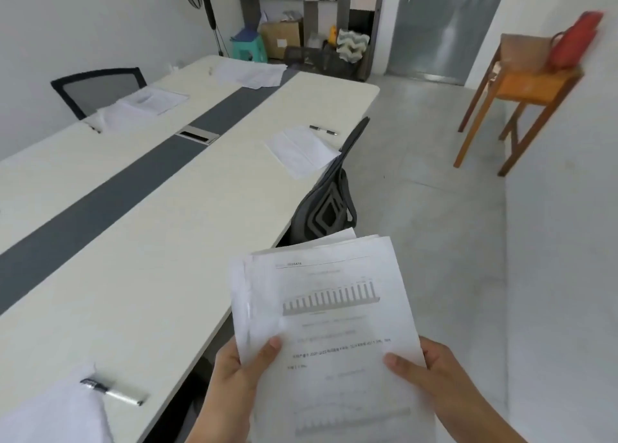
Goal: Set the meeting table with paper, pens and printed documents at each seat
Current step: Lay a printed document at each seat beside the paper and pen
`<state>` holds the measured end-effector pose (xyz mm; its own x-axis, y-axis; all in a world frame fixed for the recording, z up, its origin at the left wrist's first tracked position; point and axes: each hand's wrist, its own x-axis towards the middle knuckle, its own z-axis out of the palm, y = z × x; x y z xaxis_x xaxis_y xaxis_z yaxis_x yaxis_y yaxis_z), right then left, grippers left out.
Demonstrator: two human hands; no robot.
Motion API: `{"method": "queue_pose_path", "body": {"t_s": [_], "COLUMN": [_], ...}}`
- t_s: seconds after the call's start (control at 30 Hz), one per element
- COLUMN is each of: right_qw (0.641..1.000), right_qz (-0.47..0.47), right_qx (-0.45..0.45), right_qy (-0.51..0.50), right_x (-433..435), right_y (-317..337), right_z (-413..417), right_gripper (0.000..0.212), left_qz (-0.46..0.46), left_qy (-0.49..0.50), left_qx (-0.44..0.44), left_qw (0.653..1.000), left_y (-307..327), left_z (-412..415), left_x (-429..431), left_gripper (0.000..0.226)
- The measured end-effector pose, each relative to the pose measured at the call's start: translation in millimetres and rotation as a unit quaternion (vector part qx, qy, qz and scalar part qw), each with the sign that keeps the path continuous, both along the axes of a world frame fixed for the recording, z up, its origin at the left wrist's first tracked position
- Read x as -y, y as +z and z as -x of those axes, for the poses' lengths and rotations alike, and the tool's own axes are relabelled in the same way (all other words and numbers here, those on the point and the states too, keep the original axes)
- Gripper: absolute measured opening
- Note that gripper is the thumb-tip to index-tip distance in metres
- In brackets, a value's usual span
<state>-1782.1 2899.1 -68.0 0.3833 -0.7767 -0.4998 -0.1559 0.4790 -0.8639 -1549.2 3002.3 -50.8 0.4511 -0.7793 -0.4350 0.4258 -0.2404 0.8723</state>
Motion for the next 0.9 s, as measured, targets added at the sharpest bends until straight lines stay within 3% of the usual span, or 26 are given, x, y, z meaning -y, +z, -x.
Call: {"method": "queue_pose_path", "body": {"t_s": [0.27, 0.4, 0.53, 0.63, 0.73, 0.9], "right_qw": [0.998, 0.997, 0.998, 0.998, 0.997, 0.970], "right_qz": [0.047, 0.038, 0.012, 0.000, 0.046, 0.142], "right_qx": [-0.001, 0.036, 0.054, 0.043, -0.013, -0.103], "right_qy": [-0.047, -0.065, -0.010, 0.046, 0.068, 0.165], "right_x": [144, 203, 262, 318, 383, 492], "right_y": [26, 29, 17, 6, -4, 1], "right_z": [-16, -27, -26, -24, -29, -59], "right_gripper": [0.016, 0.020, 0.063, 0.052, 0.010, 0.018], "left_qz": [0.055, 0.068, 0.070, 0.056, 0.026, -0.029], "left_qy": [-0.093, -0.131, -0.122, -0.088, -0.046, 0.059], "left_qx": [-0.046, -0.037, -0.046, -0.041, -0.010, 0.062], "left_qw": [0.993, 0.988, 0.989, 0.994, 0.999, 0.996], "left_y": [25, 37, 40, 34, 21, 10], "left_z": [-35, -50, -52, -51, -47, -47], "left_x": [166, 236, 296, 341, 386, 444], "left_gripper": [0.044, 0.031, 0.024, 0.025, 0.023, 0.022]}}
